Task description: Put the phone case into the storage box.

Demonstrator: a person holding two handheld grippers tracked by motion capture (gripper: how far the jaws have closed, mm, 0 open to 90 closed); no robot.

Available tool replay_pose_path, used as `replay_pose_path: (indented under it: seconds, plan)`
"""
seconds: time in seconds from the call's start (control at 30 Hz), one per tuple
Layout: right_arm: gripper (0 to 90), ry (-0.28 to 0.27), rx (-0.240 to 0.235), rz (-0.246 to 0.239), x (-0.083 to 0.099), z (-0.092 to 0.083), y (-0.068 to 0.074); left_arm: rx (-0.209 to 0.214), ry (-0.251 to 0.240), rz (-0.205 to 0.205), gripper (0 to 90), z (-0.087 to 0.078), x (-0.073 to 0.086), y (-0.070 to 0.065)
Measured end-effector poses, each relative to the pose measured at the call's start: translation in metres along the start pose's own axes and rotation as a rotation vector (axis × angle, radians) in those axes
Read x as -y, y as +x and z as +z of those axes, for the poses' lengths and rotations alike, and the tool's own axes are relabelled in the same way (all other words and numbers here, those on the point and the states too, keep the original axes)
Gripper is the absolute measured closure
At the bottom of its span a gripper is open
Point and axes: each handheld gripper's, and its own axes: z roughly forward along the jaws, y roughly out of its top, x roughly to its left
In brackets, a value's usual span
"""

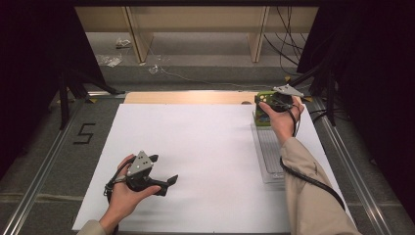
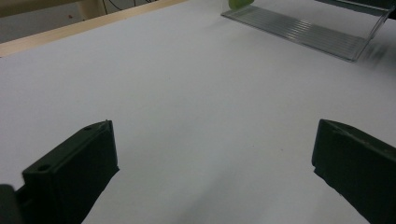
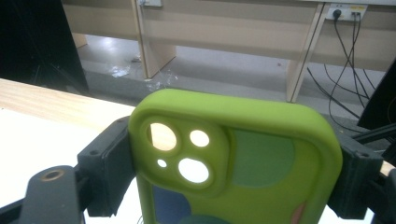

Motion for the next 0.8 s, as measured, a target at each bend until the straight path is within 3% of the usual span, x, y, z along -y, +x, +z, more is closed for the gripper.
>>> replay_pose_path:
  seconds: [0.8]
  plan:
    - [17.4,0.014,-0.027,-0.001,0.0036,0.0069,-0.0046,0.0,0.002,0.001,0.0,0.0002,0.0003,0.0]
